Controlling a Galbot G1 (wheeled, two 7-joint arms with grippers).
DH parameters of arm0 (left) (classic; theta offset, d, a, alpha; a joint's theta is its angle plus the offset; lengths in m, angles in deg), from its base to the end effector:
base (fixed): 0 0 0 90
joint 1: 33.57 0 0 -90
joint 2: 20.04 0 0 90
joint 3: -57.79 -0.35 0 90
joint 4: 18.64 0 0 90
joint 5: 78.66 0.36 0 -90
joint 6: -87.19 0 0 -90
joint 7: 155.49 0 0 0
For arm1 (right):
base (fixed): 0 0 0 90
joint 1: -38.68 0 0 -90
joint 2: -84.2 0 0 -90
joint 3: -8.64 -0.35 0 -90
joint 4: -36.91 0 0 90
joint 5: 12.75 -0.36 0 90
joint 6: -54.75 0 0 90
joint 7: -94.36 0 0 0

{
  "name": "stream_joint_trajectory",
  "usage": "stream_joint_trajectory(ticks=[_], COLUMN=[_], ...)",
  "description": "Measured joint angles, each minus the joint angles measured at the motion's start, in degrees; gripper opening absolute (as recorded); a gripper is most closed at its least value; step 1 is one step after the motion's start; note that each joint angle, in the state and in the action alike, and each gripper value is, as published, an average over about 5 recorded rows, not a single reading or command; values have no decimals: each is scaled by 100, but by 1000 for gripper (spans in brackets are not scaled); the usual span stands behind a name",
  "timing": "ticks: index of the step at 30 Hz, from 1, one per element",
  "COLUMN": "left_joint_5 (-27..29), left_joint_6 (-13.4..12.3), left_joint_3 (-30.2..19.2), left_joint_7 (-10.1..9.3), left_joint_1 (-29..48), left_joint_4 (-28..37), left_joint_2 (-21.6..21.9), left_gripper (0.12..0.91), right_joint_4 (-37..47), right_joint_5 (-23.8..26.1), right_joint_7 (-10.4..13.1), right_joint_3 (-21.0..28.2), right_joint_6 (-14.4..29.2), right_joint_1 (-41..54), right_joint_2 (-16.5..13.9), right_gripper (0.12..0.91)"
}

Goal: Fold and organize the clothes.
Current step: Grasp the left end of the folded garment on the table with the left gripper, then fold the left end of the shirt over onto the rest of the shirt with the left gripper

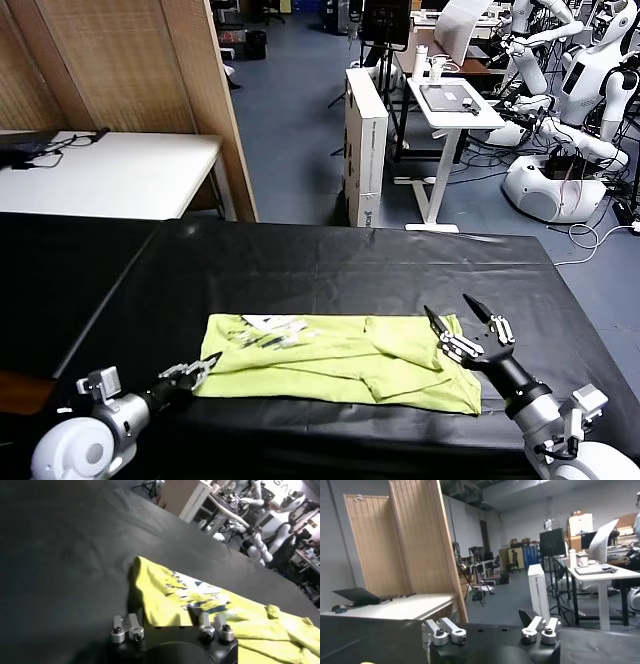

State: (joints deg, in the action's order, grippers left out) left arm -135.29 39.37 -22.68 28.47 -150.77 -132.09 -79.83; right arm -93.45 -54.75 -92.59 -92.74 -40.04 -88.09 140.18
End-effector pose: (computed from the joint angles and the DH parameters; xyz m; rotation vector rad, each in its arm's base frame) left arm 0.2206 0.1513 -0.2833 -0.3526 -2.2988 0.5319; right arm 0.1756 -0.1102 -0.2143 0.5704 -3.0395 -0.2142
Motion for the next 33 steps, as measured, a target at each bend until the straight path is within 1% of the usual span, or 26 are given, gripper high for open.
stream_joint_trajectory(ticks=[1,4,10,15,18,22,29,31,33], left_joint_5=[13,47,317,791,1113,1548,2383,2458,2334], left_joint_6=[3,1,-134,-257,-382,-583,-800,-807,-747], left_joint_3=[0,0,25,191,365,720,1413,1507,1520], left_joint_7=[0,-1,-6,-124,-177,-193,-237,-296,-390], left_joint_1=[-2,-7,-45,-104,-140,-233,-429,-460,-464], left_joint_4=[-6,-32,-143,-284,-408,-601,-916,-1003,-1107], left_joint_2=[0,-2,-26,-5,40,109,171,146,102], left_gripper=[225,180,173,173,173,173,173,173,173], right_joint_4=[6,27,75,141,197,291,418,424,418], right_joint_5=[5,20,55,78,107,181,284,309,343], right_joint_7=[0,1,25,84,128,178,259,270,274], right_joint_3=[7,30,108,182,242,353,494,492,472], right_joint_6=[-1,-3,-6,-9,-14,-24,-50,-56,-63], right_joint_1=[3,20,85,151,207,301,420,409,379], right_joint_2=[4,16,52,94,115,133,175,197,223], right_gripper=[907,907,907,907,907,907,907,907,907])
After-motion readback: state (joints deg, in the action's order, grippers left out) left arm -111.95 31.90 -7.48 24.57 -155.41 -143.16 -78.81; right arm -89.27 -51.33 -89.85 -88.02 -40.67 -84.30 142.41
